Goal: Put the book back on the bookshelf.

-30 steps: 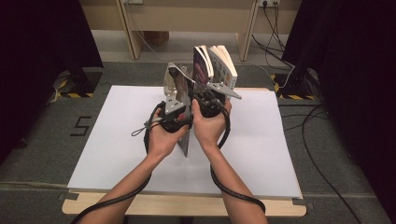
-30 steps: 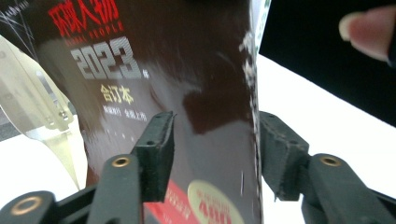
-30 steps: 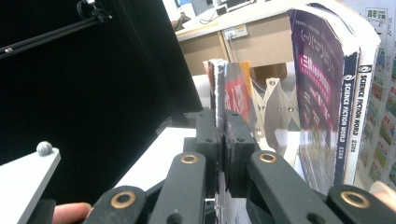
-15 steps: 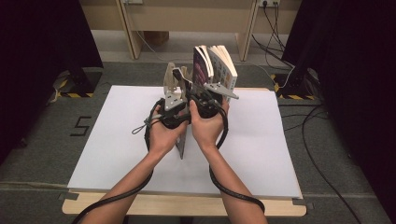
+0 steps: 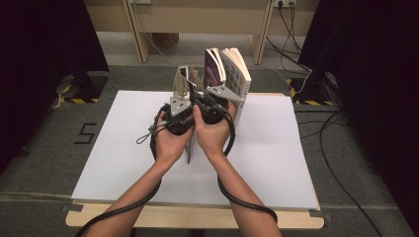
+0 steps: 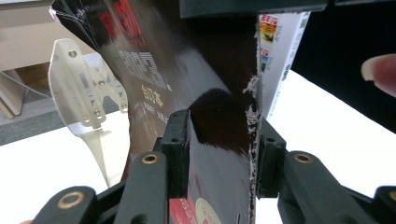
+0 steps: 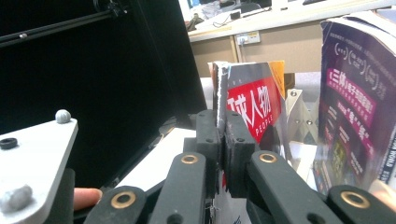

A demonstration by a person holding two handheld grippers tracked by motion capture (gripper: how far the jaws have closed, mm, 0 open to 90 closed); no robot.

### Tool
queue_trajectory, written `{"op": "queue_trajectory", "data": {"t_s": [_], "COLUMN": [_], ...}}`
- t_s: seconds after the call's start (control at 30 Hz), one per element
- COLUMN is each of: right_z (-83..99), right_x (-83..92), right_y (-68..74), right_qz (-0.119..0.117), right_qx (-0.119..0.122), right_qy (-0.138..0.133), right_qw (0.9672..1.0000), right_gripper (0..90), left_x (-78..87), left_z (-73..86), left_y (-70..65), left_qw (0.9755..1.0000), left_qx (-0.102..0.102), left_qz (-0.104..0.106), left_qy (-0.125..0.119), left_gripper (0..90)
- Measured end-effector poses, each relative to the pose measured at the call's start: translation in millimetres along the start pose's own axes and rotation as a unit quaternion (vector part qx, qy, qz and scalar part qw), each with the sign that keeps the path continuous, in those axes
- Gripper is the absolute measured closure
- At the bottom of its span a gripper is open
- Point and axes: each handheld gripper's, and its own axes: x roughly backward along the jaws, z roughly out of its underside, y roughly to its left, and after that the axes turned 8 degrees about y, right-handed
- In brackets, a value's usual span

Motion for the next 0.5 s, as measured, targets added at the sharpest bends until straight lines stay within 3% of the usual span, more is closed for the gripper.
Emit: {"op": "queue_trajectory", "data": {"t_s": [0.37, 0.5], "right_z": [0.6, 0.2], "right_x": [-5.0, -7.6], "right_y": [2.0, 4.5], "right_qz": [-0.002, -0.005], "right_qx": [0.004, 0.012], "right_qy": [0.004, 0.007], "right_qw": [1.0000, 0.9999], "right_gripper": [87.1, 86.8], "left_x": [-1.6, 0.8], "left_z": [4.2, 6.5], "left_y": [2.5, 3.8], "left_qw": [0.9999, 0.9997], "left_qx": [0.000, -0.002], "left_qz": [-0.010, -0.025], "left_qy": [-0.005, -0.003], "left_gripper": [68.4, 71.5]}}
